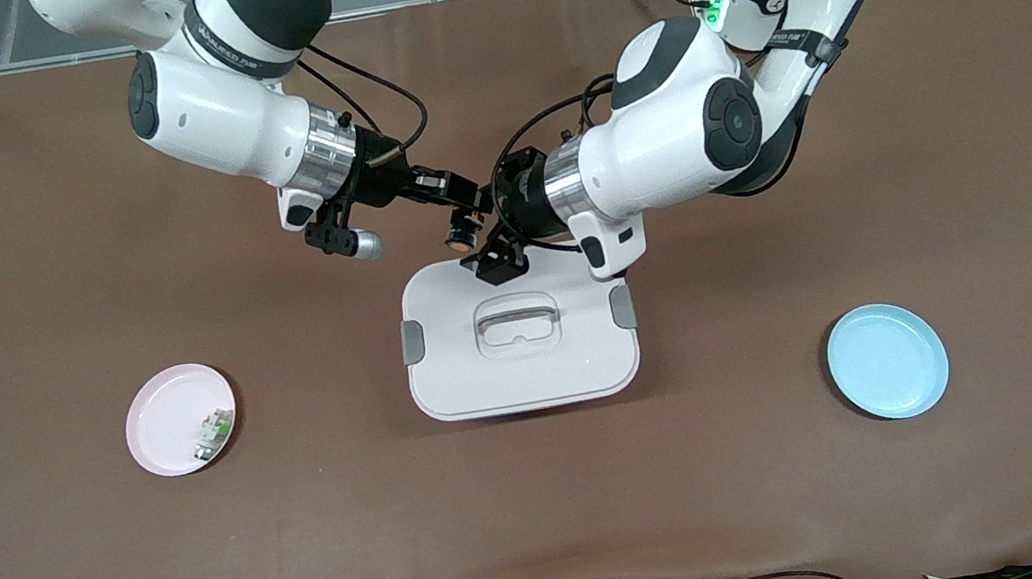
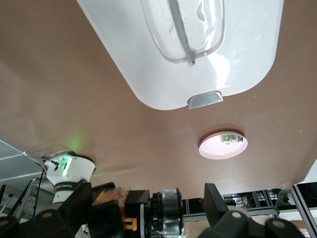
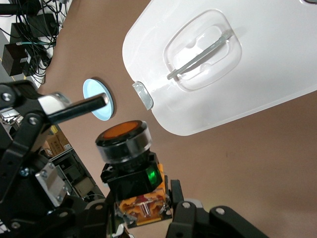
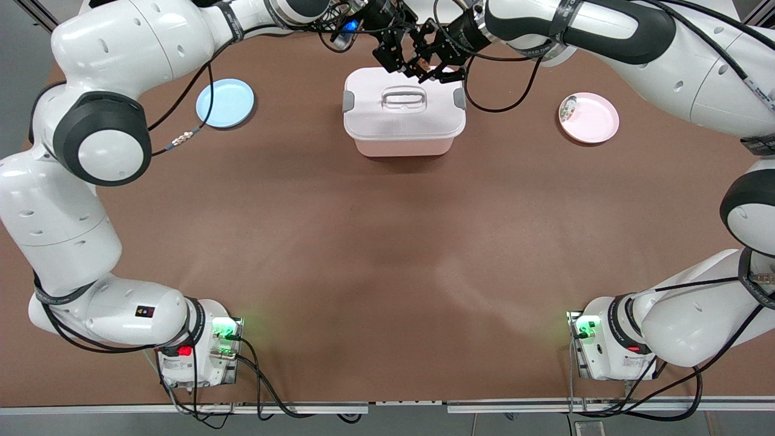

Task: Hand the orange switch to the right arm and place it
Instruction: 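Open the left gripper and withdraw it while the right gripper pulls away, then carry the switch with the right gripper over the pink plate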

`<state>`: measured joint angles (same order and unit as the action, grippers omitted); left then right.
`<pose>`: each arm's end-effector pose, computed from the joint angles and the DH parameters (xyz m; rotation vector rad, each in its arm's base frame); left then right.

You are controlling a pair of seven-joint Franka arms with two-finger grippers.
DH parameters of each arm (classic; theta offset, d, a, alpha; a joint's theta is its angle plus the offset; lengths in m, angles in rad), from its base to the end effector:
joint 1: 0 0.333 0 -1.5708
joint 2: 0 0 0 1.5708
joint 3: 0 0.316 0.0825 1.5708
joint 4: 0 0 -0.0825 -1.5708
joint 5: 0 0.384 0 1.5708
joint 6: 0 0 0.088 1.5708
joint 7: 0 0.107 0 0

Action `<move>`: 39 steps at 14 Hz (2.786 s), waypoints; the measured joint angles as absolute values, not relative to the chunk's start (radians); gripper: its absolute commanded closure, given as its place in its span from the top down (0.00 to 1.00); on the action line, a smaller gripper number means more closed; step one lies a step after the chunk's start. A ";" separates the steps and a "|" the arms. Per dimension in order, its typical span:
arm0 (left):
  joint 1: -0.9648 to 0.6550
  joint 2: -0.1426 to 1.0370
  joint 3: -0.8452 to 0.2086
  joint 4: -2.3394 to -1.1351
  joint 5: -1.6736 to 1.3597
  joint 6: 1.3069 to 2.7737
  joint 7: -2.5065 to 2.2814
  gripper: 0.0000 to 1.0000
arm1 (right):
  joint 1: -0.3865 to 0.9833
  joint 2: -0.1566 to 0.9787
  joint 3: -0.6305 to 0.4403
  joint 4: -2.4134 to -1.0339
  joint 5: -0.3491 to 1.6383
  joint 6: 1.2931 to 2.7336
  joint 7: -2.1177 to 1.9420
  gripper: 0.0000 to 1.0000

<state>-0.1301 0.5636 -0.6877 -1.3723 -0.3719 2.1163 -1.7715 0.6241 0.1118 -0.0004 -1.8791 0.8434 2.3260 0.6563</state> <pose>0.5588 -0.4569 0.4854 2.0960 1.4952 -0.7689 0.4974 0.3741 0.4898 -2.3048 0.6215 0.2094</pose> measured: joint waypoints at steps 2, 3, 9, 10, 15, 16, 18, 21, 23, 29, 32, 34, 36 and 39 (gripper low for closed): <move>-0.129 0.564 -0.687 -1.368 -0.363 2.116 -1.771 1.00 | 0.624 0.113 -0.002 -1.879 0.843 2.326 0.656 0.02; -0.128 0.563 -0.687 -1.365 -0.349 2.117 -1.771 1.00 | 0.624 0.113 -0.005 -1.879 0.842 2.326 0.647 0.01; -0.076 0.539 -0.686 -1.354 -0.010 2.116 -1.737 1.00 | 0.582 0.112 -0.021 -1.876 0.491 2.182 0.522 0.02; -0.047 0.538 -0.684 -1.354 0.004 2.116 -1.687 1.00 | 0.577 0.111 -0.021 -1.875 0.419 2.151 0.488 0.02; 0.141 0.538 -0.676 -1.354 0.082 2.063 -1.409 1.00 | 0.500 0.111 -0.023 -1.874 0.265 2.028 0.224 0.01; 0.172 0.538 -0.676 -1.354 0.128 2.051 -1.365 1.00 | 0.473 0.111 -0.024 -1.874 0.243 2.003 0.150 0.01; 0.236 0.538 -0.674 -1.355 0.187 2.038 -1.259 1.00 | 0.406 0.111 -0.026 -1.875 0.217 1.966 -0.026 0.01; 0.335 0.536 -0.674 -1.353 0.209 2.000 -1.049 1.00 | 0.272 0.112 -0.030 -1.876 0.205 1.953 -0.344 0.01; 0.400 0.526 -0.674 -1.351 0.238 1.959 -0.897 1.00 | 0.193 0.116 -0.032 -1.878 0.160 1.957 -0.496 0.01; 0.478 0.469 -0.675 -1.348 0.346 1.831 -0.684 1.00 | 0.062 0.214 -0.032 -1.885 0.053 2.041 -0.810 0.01; 0.501 0.426 -0.675 -1.347 0.367 1.786 -0.616 1.00 | -0.018 0.297 -0.032 -1.887 0.053 2.149 -1.018 0.02; 0.510 0.398 -0.675 -1.347 0.367 1.726 -0.548 1.00 | -0.056 0.348 -0.032 -1.886 0.053 2.213 -1.089 0.02; 0.510 0.380 -0.676 -1.346 0.367 1.696 -0.522 1.00 | -0.073 0.386 -0.032 -1.885 0.052 2.270 -1.148 0.03; 0.521 0.340 -0.676 -1.345 0.367 1.659 -0.433 1.00 | -0.097 0.442 -0.031 -1.870 0.052 2.334 -1.277 0.04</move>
